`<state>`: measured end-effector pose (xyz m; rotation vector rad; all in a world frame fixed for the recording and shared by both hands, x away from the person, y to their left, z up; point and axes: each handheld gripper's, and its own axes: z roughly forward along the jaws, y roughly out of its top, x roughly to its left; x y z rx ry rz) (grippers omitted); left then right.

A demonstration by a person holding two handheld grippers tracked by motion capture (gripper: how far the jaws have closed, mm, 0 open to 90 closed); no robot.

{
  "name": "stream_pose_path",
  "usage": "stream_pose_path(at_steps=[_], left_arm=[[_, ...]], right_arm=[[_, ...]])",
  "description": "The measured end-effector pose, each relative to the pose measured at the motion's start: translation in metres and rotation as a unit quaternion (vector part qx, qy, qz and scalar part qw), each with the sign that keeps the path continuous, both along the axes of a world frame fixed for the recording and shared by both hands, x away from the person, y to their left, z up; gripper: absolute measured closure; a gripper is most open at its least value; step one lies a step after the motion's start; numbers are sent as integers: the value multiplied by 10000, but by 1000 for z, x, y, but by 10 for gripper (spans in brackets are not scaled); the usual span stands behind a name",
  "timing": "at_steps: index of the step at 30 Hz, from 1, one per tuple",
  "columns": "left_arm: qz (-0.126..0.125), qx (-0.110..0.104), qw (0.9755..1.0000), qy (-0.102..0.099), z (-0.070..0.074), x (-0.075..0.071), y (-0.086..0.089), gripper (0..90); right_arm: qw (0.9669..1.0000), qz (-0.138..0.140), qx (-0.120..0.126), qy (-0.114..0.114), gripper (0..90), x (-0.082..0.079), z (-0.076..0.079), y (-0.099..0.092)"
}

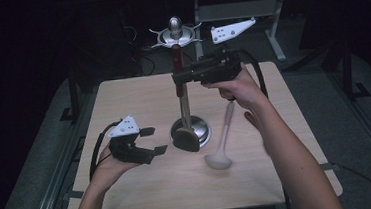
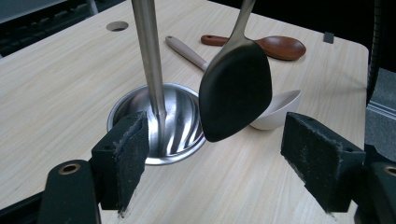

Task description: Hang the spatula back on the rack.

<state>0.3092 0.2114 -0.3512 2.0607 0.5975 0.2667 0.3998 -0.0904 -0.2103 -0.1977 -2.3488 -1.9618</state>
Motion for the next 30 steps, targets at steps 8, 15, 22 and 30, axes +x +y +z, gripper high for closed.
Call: stream_pose_path(at_steps=[8,15,22,30], left_arm=[[-23,25,10000,-18,0,0,-1,231],[-6,25,10000,-28,0,0,-1,227],[-9,29,10000,-33,0,0,-1,227],[-17,36,10000,-33,0,0,-2,227]], right_arm=[[10000,-21,-2,4,728,4,-1,-2],[10000,7,-3,24,725,6,-3,-1],[10000,-77,-21,-15,716,4,-4,-2],[9999,-167,25,-8,703,4,-5,-5]])
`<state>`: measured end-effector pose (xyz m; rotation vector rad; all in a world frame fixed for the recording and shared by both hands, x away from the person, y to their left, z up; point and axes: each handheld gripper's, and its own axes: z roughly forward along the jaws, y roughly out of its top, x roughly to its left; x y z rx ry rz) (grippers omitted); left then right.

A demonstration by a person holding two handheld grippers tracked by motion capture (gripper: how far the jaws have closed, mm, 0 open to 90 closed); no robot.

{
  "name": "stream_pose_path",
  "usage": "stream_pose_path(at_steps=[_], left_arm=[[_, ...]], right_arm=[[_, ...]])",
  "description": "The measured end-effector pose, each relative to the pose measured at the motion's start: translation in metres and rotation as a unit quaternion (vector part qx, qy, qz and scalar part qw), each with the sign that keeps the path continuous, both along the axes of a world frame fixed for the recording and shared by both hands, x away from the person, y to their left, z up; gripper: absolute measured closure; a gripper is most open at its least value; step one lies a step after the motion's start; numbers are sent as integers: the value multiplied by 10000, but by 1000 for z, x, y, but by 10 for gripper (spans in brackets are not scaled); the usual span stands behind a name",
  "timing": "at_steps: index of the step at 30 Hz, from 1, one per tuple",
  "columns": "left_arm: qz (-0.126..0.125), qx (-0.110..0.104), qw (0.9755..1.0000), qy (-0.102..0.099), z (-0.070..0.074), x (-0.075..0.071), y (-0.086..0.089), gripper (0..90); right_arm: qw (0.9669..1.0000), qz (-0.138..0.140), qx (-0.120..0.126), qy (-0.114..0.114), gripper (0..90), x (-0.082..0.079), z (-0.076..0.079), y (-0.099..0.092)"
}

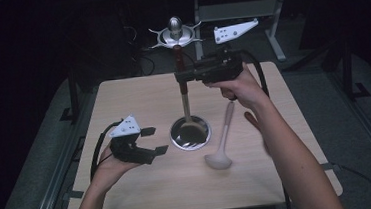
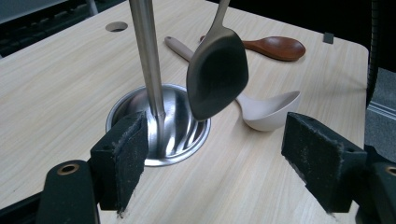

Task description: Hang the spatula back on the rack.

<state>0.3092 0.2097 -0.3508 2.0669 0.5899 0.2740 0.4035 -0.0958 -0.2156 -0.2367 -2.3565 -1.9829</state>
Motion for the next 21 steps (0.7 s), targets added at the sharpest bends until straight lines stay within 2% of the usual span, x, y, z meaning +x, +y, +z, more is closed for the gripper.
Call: stream_pose_path(at_steps=[5,11,15,21], left_arm=[[8,-20,10000,2,0,0,0,226],[31,-41,10000,3,0,-1,0,222],[42,-39,10000,-8,1,0,0,218],[70,-58,10000,-39,2,0,1,216]], right_arm=[[9999,-70,114,-37,690,-1,2,-3],[9999,-118,106,-59,665,-4,3,-6],[9999,-130,60,-68,614,-8,2,-7],[9994,-312,-80,-117,505,-14,0,-9]])
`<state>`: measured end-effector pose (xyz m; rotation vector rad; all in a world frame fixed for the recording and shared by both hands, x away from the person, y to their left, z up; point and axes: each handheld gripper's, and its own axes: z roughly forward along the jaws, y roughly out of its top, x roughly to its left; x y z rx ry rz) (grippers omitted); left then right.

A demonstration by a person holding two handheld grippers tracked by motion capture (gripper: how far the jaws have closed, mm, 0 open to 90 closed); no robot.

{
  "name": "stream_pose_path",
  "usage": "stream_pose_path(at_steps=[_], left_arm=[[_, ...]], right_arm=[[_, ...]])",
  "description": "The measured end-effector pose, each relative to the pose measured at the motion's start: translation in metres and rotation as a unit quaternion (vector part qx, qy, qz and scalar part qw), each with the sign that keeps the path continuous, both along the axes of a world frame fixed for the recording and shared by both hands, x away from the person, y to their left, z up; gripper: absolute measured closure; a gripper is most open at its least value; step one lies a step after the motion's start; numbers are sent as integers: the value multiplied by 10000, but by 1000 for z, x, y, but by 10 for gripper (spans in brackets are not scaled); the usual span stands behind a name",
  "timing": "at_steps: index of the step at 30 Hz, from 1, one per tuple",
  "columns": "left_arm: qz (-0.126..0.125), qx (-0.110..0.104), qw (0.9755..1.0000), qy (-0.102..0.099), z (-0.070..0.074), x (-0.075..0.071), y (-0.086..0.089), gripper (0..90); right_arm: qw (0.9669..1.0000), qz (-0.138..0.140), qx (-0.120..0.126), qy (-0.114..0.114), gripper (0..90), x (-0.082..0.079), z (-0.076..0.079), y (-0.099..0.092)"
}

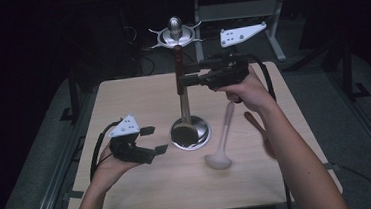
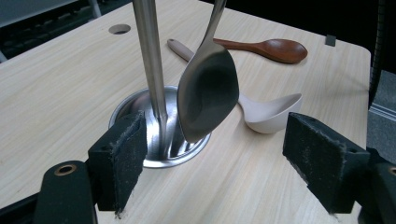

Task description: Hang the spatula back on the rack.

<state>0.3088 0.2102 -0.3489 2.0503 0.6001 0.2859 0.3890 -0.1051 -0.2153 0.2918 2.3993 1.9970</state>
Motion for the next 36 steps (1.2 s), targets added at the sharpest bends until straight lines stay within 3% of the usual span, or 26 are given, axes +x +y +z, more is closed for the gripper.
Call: stream_pose_path(at_steps=[9,17,22,29,36], left_arm=[[105,-80,9999,-53,4,1,3,225],[191,-213,9995,-120,12,2,4,313],[311,-267,9990,-191,19,3,6,471],[491,-620,9963,-326,40,6,14,894],[460,-688,9958,-390,56,9,11,900]], right_arm=[[9992,-356,-190,-70,396,-7,-7,-8],[9976,-608,-311,-79,341,-17,-13,-17],[9961,-791,-396,-74,310,-24,-20,-23],[9931,-1054,-507,-68,297,-32,-34,-31],[9896,-1300,-611,-1,283,-42,-50,-40]])
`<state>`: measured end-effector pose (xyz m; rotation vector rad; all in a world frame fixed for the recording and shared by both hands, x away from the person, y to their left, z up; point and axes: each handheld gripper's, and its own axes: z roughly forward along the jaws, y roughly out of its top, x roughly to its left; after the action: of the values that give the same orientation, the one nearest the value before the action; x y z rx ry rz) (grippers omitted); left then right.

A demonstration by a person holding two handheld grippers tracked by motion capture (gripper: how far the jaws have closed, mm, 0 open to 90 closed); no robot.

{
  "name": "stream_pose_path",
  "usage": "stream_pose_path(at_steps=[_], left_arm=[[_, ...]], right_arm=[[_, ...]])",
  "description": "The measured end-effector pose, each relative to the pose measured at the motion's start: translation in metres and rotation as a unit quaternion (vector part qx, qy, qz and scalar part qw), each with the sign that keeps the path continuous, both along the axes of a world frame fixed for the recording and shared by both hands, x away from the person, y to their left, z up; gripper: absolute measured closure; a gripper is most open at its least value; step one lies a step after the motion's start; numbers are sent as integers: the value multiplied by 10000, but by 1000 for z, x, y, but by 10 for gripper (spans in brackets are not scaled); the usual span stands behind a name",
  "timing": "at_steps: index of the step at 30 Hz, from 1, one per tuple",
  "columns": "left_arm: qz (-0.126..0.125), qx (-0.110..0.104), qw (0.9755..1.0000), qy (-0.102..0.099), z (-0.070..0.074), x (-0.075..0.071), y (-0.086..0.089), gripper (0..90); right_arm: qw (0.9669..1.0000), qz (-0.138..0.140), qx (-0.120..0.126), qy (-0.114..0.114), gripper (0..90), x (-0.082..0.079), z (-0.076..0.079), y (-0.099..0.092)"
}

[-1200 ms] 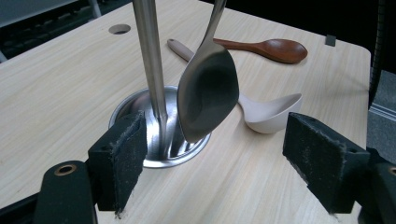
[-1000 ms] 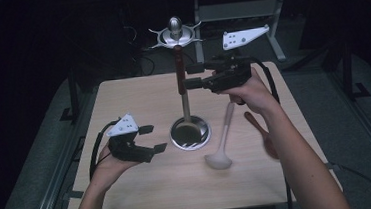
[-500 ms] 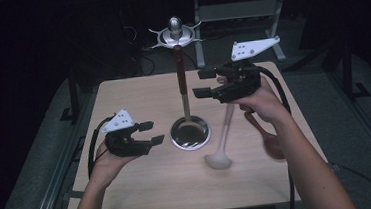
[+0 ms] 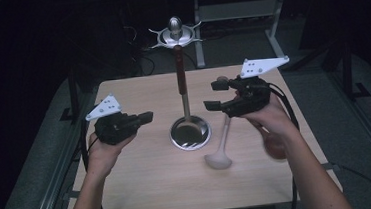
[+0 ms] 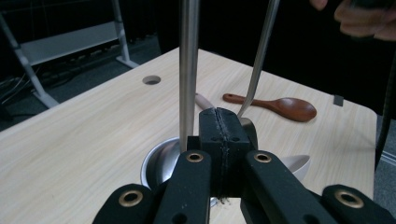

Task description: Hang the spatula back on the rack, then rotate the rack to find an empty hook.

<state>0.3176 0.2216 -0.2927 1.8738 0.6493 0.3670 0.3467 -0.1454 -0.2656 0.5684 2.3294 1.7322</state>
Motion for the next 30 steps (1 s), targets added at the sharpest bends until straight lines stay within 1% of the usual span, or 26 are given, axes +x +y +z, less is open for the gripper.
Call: stream_pose_path(at_steps=[1,5,8,11,15,16,19,24,30], left_arm=[[-26,29,10000,-7,2,1,0,900],[-63,29,10000,6,11,4,-3,900],[-100,-10,9999,-37,21,7,-5,900],[-153,-25,9998,-86,33,12,-7,900],[-214,-103,9996,-172,50,18,-10,900],[-210,-140,9995,-183,54,19,-11,900],[-307,-262,9989,-254,67,23,-13,900],[-410,-314,9979,-381,86,31,-15,900],[-494,-412,9969,-452,105,38,-18,900]], right_arm=[[10000,-44,-26,16,282,-1,-3,-1],[9998,-182,-53,61,281,-4,-11,-5],[9998,-204,-8,83,278,-5,-15,-7],[9998,-213,-12,56,276,-7,-15,-8],[9997,-243,-15,27,270,-8,-16,-8],[9997,-250,7,27,270,-8,-16,-8],[9996,-268,19,56,270,-8,-18,-8],[9996,-261,-14,83,268,-9,-22,-8],[9996,-278,33,89,268,-8,-22,-11]])
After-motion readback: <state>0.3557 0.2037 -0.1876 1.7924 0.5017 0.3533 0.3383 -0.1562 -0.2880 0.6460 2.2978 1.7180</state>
